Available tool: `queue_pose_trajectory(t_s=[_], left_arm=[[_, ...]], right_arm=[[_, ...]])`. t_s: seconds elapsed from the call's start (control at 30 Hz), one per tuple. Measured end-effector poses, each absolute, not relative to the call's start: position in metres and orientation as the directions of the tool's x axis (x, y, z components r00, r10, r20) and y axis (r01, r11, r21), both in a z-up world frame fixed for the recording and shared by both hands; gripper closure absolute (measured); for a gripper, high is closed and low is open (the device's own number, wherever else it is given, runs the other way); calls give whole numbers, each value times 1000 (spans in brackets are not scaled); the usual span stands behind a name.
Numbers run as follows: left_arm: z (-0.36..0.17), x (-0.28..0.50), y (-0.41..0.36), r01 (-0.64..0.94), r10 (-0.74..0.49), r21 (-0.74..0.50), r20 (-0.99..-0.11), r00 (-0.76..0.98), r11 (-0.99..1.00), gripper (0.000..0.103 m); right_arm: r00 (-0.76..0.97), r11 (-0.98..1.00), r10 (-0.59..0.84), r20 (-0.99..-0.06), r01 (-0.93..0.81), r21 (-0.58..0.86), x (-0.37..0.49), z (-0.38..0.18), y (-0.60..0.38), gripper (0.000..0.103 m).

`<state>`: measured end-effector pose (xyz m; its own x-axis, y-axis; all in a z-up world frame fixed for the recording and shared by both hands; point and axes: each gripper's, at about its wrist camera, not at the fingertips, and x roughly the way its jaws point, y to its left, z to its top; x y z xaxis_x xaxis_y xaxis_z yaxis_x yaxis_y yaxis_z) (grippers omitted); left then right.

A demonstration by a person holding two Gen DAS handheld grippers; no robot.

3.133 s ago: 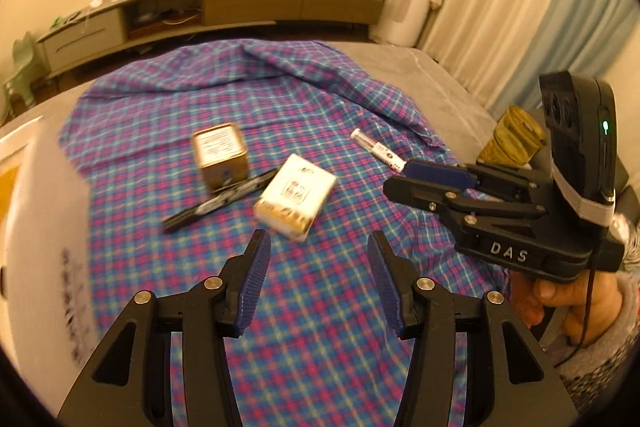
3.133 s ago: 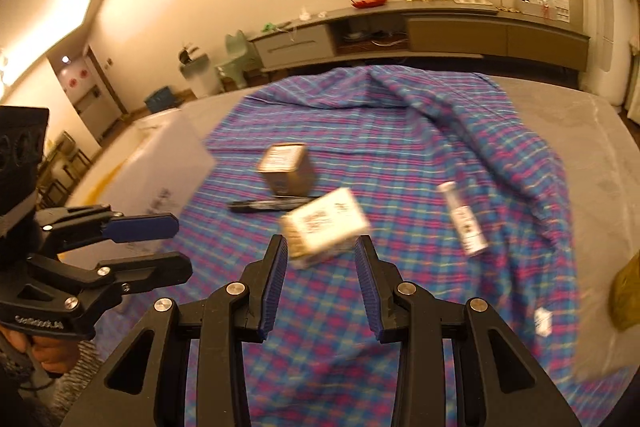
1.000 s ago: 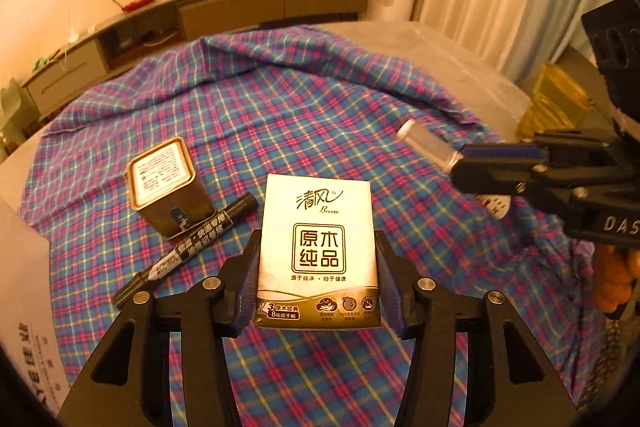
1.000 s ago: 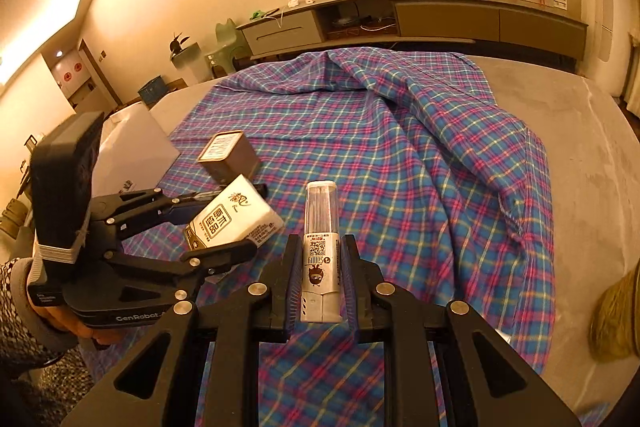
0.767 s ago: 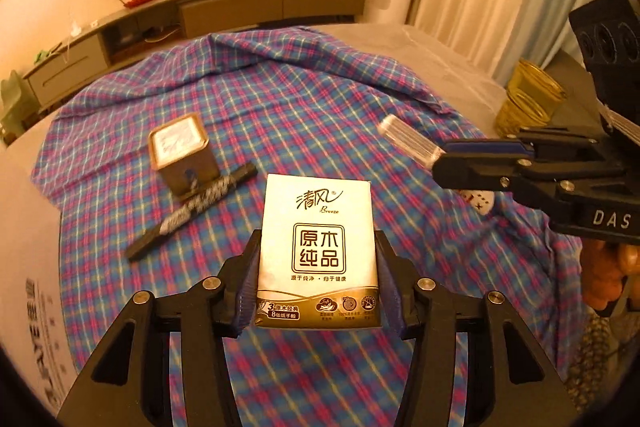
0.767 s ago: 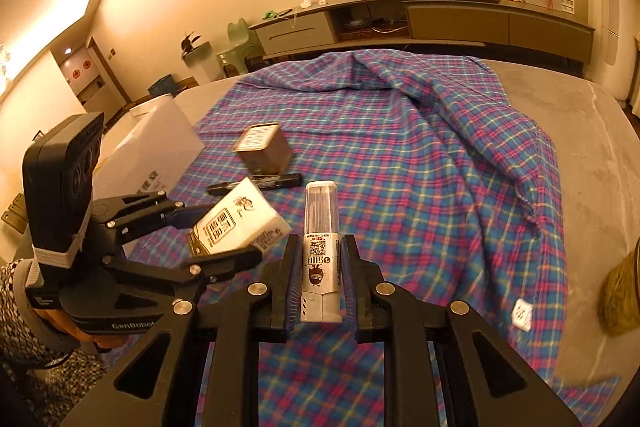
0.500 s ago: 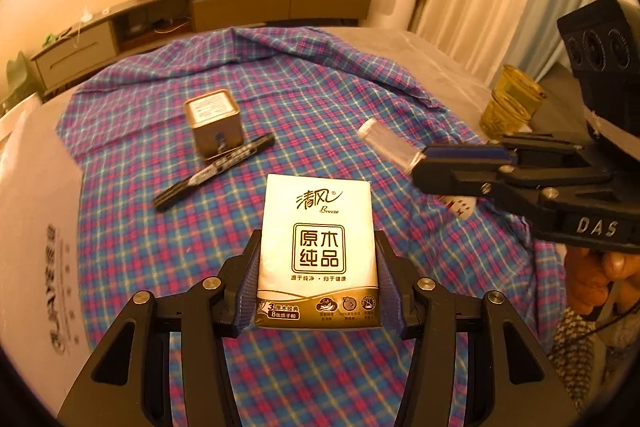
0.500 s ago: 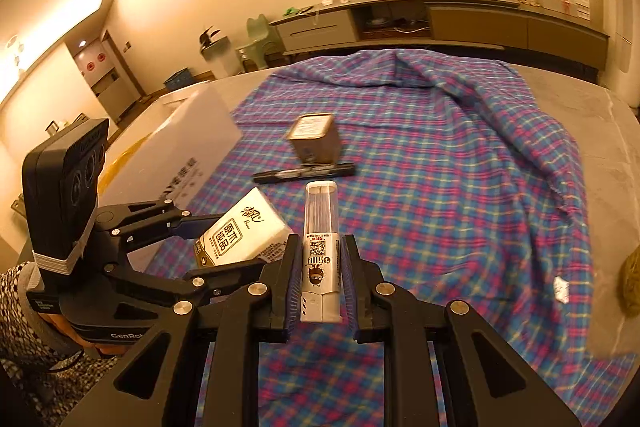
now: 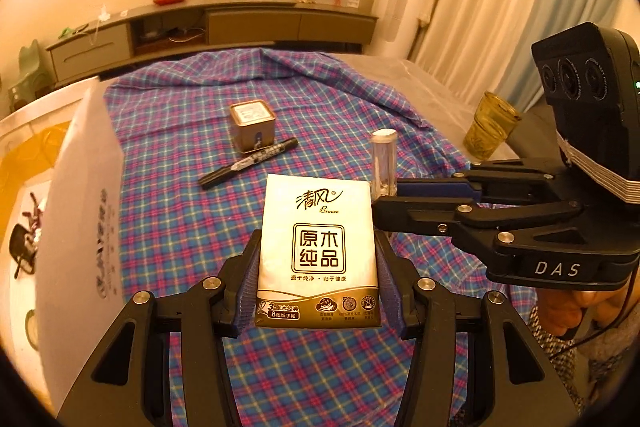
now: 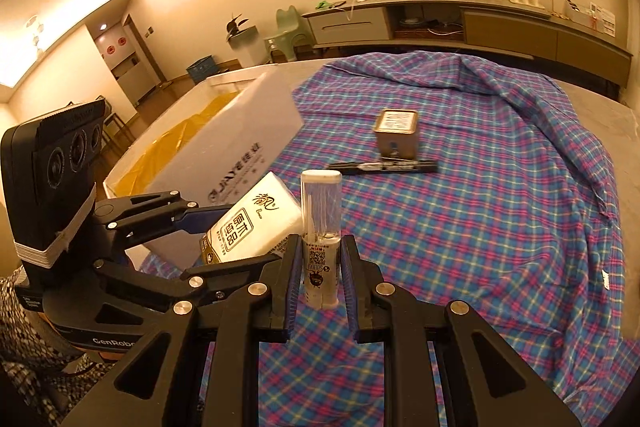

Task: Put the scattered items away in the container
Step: 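Carry tissue pack in left tool while right tool carries lip balm tube to box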

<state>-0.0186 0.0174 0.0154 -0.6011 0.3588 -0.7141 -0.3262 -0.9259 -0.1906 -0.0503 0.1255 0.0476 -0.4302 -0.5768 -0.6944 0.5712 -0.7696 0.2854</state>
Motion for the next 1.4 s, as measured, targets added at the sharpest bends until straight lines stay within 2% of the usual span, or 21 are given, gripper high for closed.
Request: queue_pose_trajectory(t_s=[0.8, 1.4], left_arm=[[53, 44, -88, -214, 358, -298, -605, -712, -930, 49], [66, 54, -164, -106, 297, -352, -550, -780, -930, 49]], right_arm=[[-391, -681, -615, -685, 701, 212, -8, 93, 24, 82], [-350, -601, -648, -676, 780, 172, -6, 114, -52, 82]])
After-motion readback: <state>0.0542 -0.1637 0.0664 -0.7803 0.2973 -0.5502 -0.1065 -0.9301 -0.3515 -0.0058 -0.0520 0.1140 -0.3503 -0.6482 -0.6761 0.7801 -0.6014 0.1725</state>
